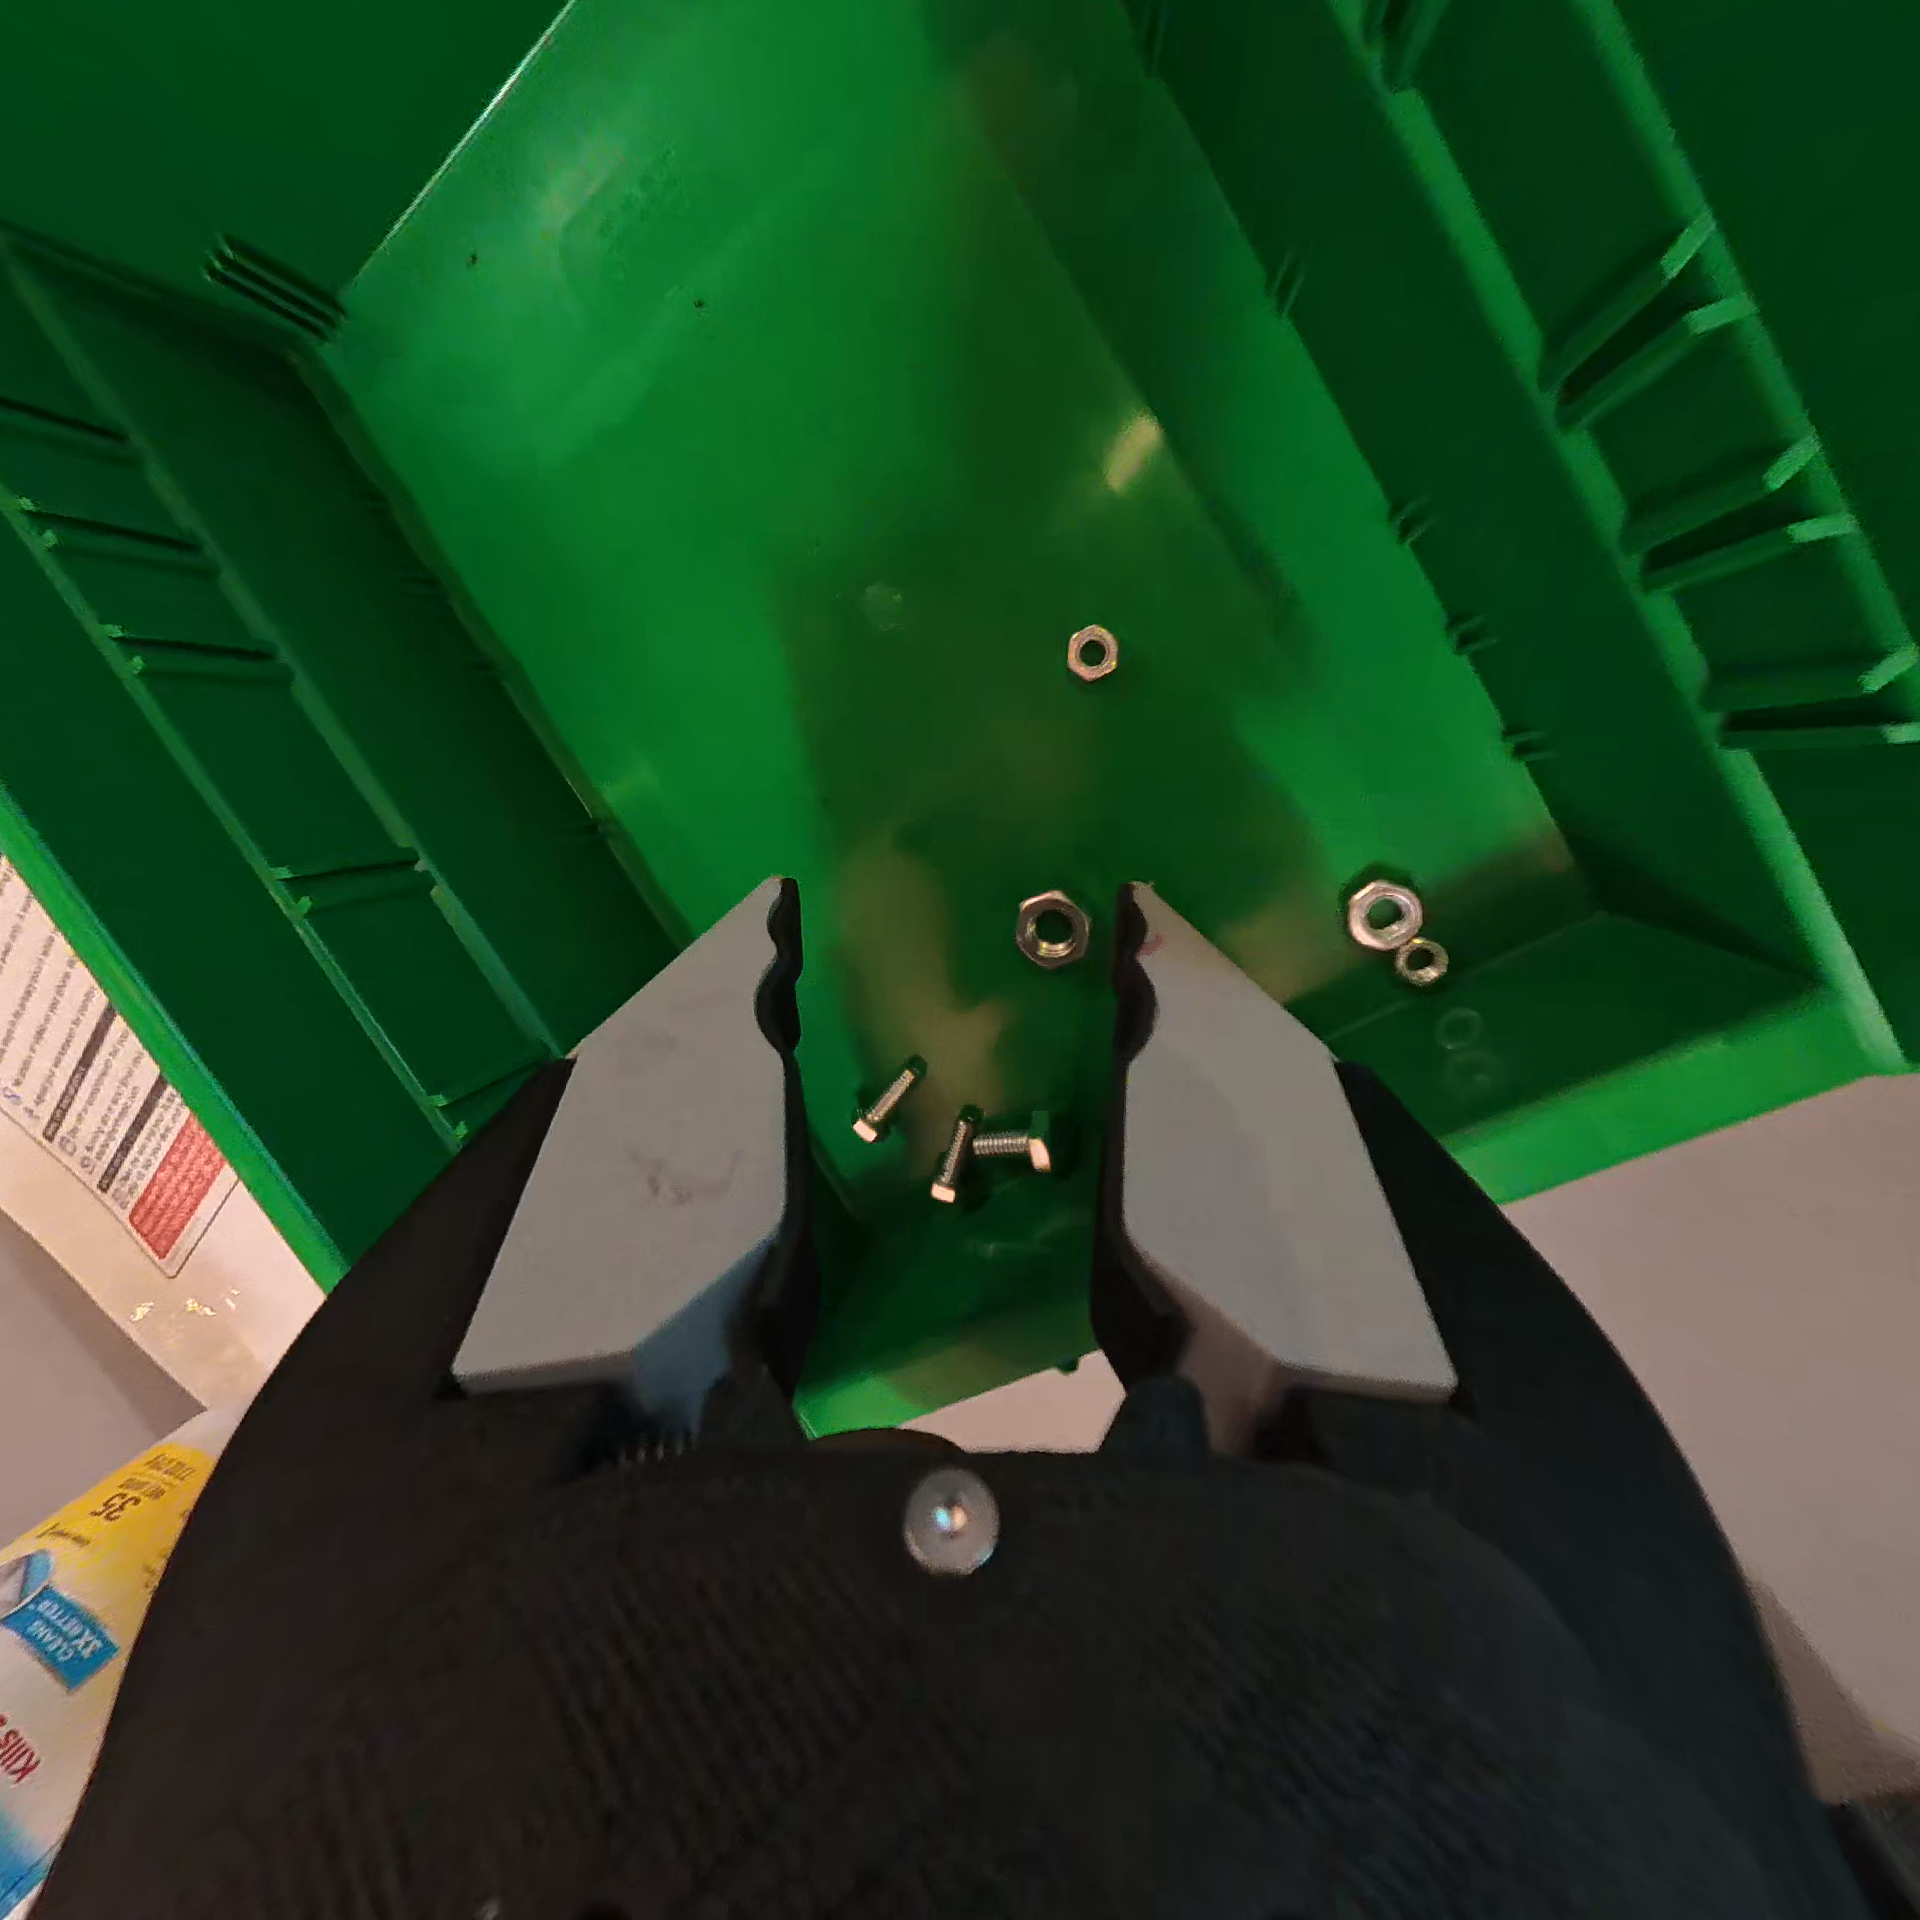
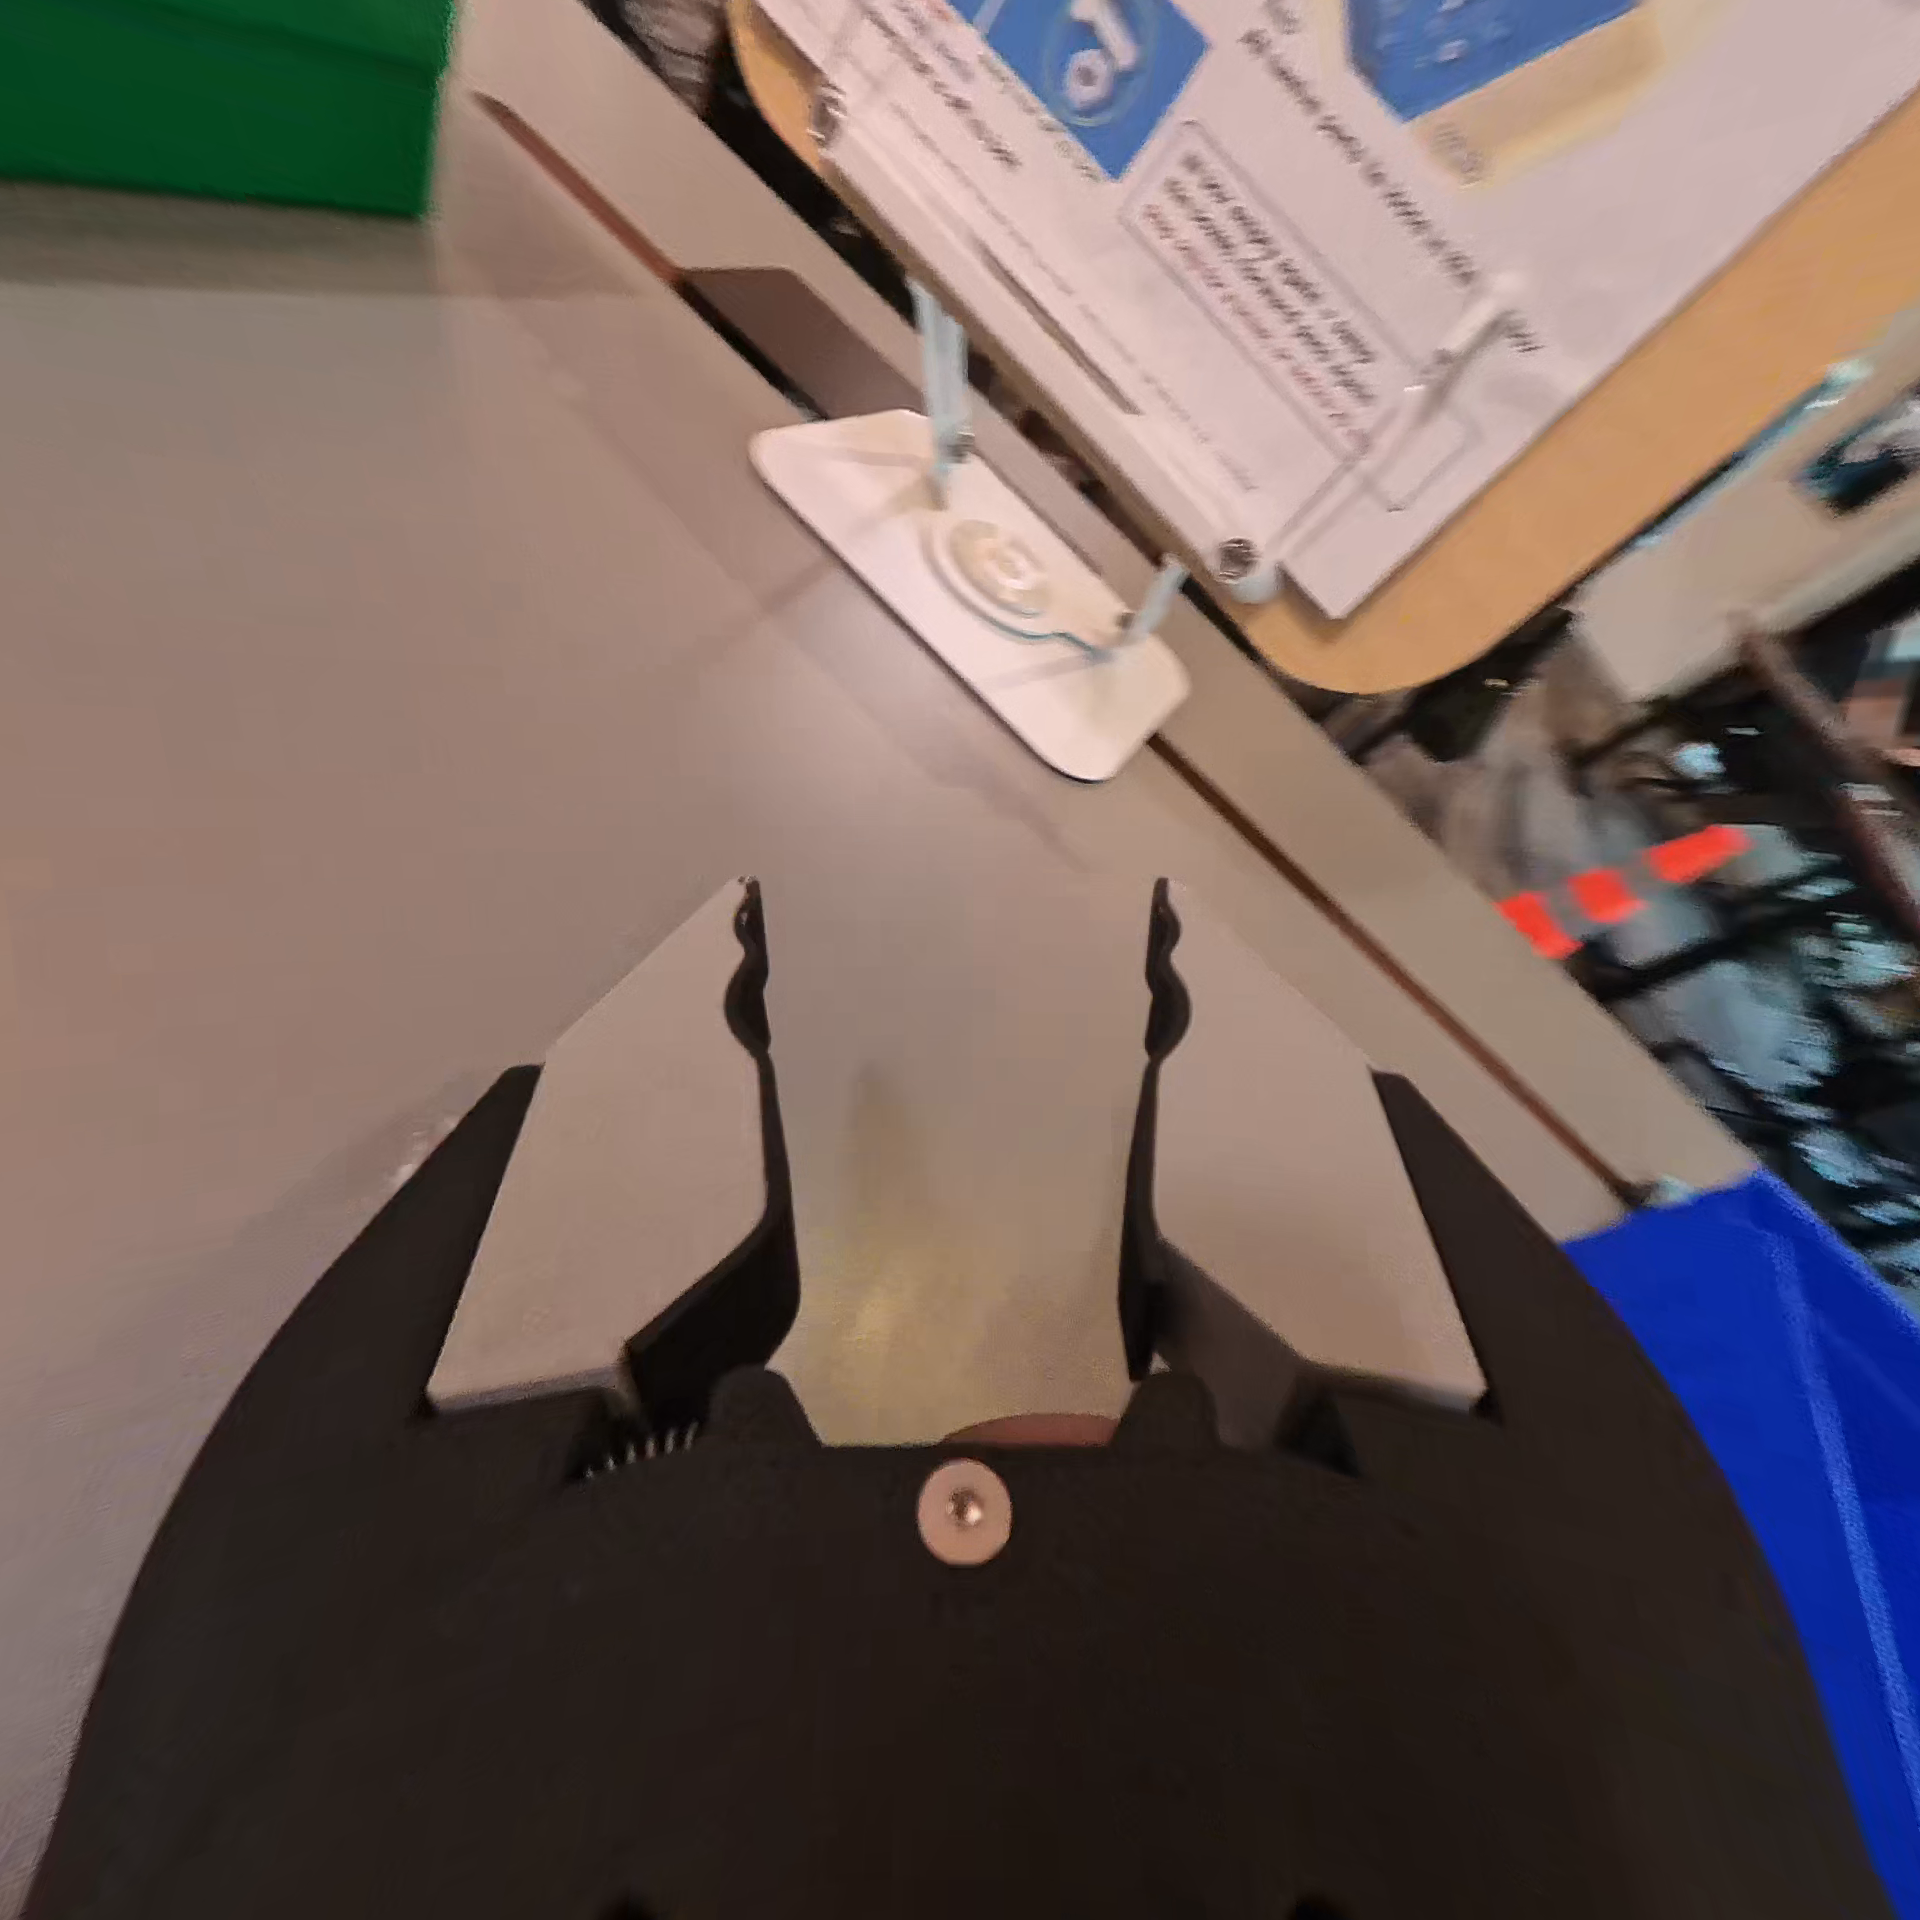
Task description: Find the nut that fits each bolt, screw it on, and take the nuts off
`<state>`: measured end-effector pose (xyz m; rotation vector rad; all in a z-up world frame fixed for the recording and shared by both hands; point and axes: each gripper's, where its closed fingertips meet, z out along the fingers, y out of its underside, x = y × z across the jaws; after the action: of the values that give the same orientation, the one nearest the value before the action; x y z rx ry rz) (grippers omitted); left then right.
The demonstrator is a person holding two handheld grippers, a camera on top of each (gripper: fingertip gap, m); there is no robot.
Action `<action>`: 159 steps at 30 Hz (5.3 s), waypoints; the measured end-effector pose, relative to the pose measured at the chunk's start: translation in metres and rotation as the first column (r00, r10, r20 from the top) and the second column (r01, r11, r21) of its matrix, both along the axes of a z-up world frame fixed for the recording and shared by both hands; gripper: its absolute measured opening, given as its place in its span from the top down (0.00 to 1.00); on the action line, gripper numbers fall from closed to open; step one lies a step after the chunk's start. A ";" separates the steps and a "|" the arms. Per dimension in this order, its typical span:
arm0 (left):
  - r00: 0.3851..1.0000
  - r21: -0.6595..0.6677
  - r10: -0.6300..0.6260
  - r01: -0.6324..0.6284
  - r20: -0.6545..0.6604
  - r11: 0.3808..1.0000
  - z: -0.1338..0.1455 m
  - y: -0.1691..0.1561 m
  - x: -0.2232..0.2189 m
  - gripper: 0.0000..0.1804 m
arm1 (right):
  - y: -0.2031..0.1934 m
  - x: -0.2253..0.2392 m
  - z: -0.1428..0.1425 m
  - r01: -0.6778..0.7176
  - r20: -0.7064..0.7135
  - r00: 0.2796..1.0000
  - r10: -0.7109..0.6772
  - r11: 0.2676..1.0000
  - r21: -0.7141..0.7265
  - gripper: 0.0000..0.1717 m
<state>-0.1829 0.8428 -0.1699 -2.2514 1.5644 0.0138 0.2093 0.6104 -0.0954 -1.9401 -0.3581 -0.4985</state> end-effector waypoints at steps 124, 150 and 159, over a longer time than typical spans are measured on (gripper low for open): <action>0.725 -0.083 -0.531 0.621 0.440 0.779 -0.012 -0.272 0.272 0.81 | -0.019 -0.049 -0.044 -0.410 -0.354 0.869 0.346 0.903 -0.124 0.69; 0.543 -0.067 -0.499 0.719 0.675 0.692 0.001 -0.302 0.289 0.84 | -0.047 -0.126 -0.038 -0.737 -0.571 0.570 0.591 0.675 -0.037 0.97; 0.521 -0.024 -0.543 0.736 0.658 0.677 0.002 -0.303 0.288 0.90 | -0.052 -0.128 -0.032 -0.756 -0.576 0.539 0.615 0.655 -0.009 0.94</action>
<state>0.1047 0.5400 -0.1680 -1.4173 1.9764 -1.1292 0.0811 0.5583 -0.1274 -1.8822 -0.8165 0.6541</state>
